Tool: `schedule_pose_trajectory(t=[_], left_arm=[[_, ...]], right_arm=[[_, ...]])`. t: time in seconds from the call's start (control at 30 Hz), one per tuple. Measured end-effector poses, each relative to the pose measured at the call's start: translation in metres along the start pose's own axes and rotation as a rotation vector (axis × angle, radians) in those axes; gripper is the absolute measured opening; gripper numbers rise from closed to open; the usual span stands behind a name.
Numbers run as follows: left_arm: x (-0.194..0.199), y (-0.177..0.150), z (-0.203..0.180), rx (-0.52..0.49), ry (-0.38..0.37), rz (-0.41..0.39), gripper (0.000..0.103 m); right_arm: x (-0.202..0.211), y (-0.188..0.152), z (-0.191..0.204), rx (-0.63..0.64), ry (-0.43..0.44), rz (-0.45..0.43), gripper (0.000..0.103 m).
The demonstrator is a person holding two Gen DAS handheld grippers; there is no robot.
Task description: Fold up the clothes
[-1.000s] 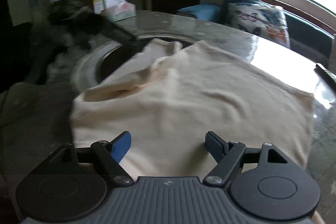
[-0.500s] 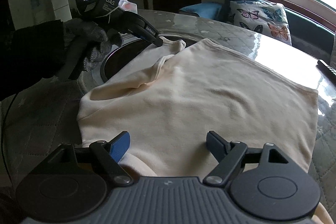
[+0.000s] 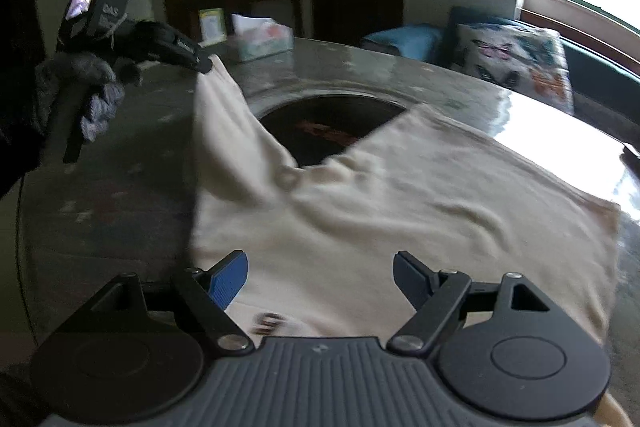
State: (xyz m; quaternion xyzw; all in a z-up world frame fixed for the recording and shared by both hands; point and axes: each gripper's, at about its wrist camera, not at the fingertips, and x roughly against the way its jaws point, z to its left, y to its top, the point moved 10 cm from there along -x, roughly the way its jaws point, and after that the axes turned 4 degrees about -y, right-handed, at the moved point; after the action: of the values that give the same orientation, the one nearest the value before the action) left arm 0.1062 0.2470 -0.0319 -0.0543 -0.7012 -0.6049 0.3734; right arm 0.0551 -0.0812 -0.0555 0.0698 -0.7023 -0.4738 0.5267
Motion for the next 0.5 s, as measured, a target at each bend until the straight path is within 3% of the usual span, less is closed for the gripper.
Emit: schedule_pose_trajectory(t=[0.13,0.2,0.33,0.4,0.5], left_arm=[[-0.005,-0.022,0.012,0.02,0.018,0.046,0.003],[-0.005,-0.027,0.014,0.03,0.02,0.051,0.003],[0.005,-0.021,0.016,0.043,0.016,0.023,0.003],[0.014,-0.014,0.018,0.044,0.012,-0.003,0.003],[0.023,-0.012,0.024,0.036,0.02,-0.02,0.003]], right_arm=[[0.002,-0.008,0.026,0.038,0.066,0.023,0.079],[0.003,-0.014,0.033,0.064,0.065,0.03,0.073],[0.005,-0.025,0.04,0.104,0.034,0.04,0.04],[0.01,-0.023,0.042,0.097,0.064,0.036,0.011],[0.017,-0.023,0.048,0.11,0.104,0.039,0.01]])
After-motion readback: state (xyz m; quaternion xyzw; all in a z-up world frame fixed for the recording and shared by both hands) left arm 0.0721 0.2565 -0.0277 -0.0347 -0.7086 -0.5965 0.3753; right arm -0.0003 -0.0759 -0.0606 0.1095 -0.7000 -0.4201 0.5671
